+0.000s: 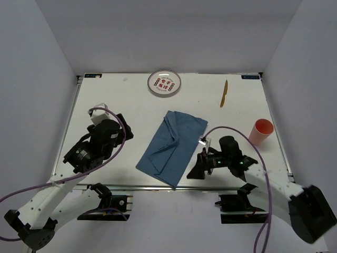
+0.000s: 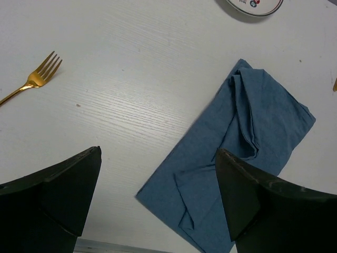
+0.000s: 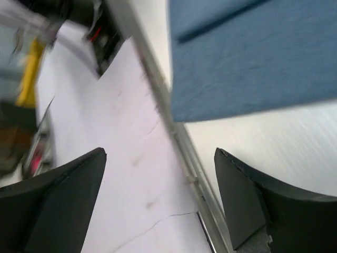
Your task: Set the dinner table for one person
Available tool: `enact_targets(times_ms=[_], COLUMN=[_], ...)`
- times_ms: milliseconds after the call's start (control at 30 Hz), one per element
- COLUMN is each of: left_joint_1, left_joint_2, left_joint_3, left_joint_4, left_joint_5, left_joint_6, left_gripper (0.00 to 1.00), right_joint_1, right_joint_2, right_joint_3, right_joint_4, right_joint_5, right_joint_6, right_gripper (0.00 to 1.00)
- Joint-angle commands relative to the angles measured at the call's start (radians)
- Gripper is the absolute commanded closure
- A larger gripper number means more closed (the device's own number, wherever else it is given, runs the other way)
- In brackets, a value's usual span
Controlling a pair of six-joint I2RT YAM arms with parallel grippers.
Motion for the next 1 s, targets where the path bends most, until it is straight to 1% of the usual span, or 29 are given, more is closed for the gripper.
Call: enact_targets(times_ms=[0,100,167,200,267,300,333,367,400,433,467,533,567,633,667,700,767,800,833,900,933,967], left_joint_1=[0.000,-0.012,-0.012,-0.012,-0.012,-0.012,-0.012,-0.012,-0.012,-0.012,-0.012,-0.012,-0.012,-0.012,-0.012,-0.012,-0.012,-0.012,-0.012,-0.012,-0.012,-0.012], left_joint_2=[0.026,0.069,0.089,0.101,0.106,0.098,0.082,0.081,0.062,0.049,0.040,0.037,0.042,0.084,0.101,0.121,0.179,0.198,0.230,0.258,0.272,0.304], left_joint_3=[-0.002,-0.031,-0.048,-0.051,-0.054,-0.058,-0.061,-0.061,-0.068,-0.074,-0.084,-0.125,-0.139,-0.177,-0.186,-0.196,-0.222,-0.229,-0.251,-0.272,-0.297,-0.304], left_joint_4=[-0.011,-0.009,-0.012,-0.020,-0.049,-0.058,-0.083,-0.089,-0.091,-0.080,-0.069,-0.011,0.006,0.073,0.089,0.101,0.142,0.162,0.173,0.198,0.234,0.250], left_joint_5=[-0.022,0.008,0.042,0.045,0.044,0.032,0.016,0.016,0.012,0.013,0.018,0.056,0.073,0.126,0.145,0.171,0.193,0.206,0.214,0.229,0.252,0.263], left_joint_6=[-0.077,-0.149,-0.189,-0.206,-0.246,-0.259,-0.285,-0.293,-0.296,-0.292,-0.287,-0.257,-0.249,-0.211,-0.206,-0.197,-0.192,-0.194,-0.194,-0.189,-0.183,-0.178], left_gripper=[0.02,0.02,0.02,0.02,0.02,0.02,0.02,0.02,0.02,0.02,0.02,0.02,0.02,0.02,0.02,0.02,0.02,0.02,0.02,0.02,0.03,0.05], right_joint_1=[0.001,0.001,0.006,0.009,0.029,0.044,0.059,0.078,0.090,0.101,0.130,0.136,0.138,0.136,0.138,0.138,0.141,0.142,0.146,0.152,0.155,0.158], right_joint_2=[-0.248,-0.310,-0.267,-0.190,-0.102,-0.015,0.080,0.081,0.174,0.219,0.306,0.383,0.459,0.533,0.619,0.659,0.752,0.782,0.843,0.894,0.926,0.937], right_joint_3=[0.007,0.047,0.102,0.125,0.202,0.228,0.289,0.323,0.355,0.392,0.465,0.528,0.559,0.665,0.709,0.792,0.861,0.922,0.953,1.009,1.039,1.044], right_joint_4=[-0.051,-0.115,-0.165,-0.178,-0.195,-0.195,-0.195,-0.201,-0.204,-0.213,-0.244,-0.265,-0.265,-0.265,-0.299,-0.311,-0.340,-0.356,-0.392,-0.421,-0.428,-0.425], right_joint_5=[0.246,0.440,0.486,0.520,0.563,0.600,0.640,0.640,0.690,0.721,0.814,0.896,0.914,0.918,0.909,0.901,0.893,0.896,0.905,0.902,0.898,0.887], right_joint_6=[0.055,0.123,0.126,0.122,0.128,0.144,0.152,0.161,0.171,0.187,0.192,0.203,0.200,0.177,0.171,0.165,0.146,0.146,0.143,0.140,0.137,0.132], right_gripper=[0.11,0.11,0.11,0.11,0.11,0.11,0.11,0.11,0.12,0.12,0.12,0.12,0.12,0.13,0.13,0.13,0.16,0.17,0.20,0.25,0.34,0.38])
